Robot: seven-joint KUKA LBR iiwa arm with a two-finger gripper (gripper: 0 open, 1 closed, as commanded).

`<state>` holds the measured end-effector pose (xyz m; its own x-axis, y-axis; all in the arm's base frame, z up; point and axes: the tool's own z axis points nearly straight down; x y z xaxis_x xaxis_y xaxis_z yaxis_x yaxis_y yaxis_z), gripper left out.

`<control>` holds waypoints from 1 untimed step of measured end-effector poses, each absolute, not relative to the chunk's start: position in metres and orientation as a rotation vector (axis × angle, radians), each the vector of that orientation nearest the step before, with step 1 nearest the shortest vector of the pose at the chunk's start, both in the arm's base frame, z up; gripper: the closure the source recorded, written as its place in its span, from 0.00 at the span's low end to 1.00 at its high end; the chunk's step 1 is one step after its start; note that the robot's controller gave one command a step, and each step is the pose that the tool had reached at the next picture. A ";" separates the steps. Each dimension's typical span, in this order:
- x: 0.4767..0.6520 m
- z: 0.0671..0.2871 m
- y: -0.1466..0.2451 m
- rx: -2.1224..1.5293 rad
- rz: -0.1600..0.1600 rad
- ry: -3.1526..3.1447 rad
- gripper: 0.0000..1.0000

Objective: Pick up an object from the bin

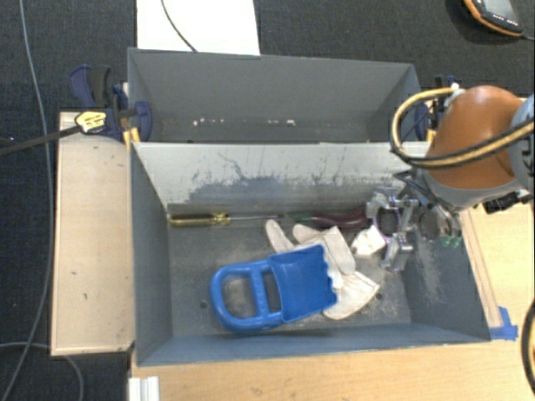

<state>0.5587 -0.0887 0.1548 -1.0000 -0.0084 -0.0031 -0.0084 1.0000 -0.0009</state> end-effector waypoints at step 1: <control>0.559 0.155 -0.089 -0.013 -0.001 3.139 0.00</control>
Offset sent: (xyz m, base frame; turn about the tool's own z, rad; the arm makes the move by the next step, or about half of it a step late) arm -0.0319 0.0160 0.0430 -0.0418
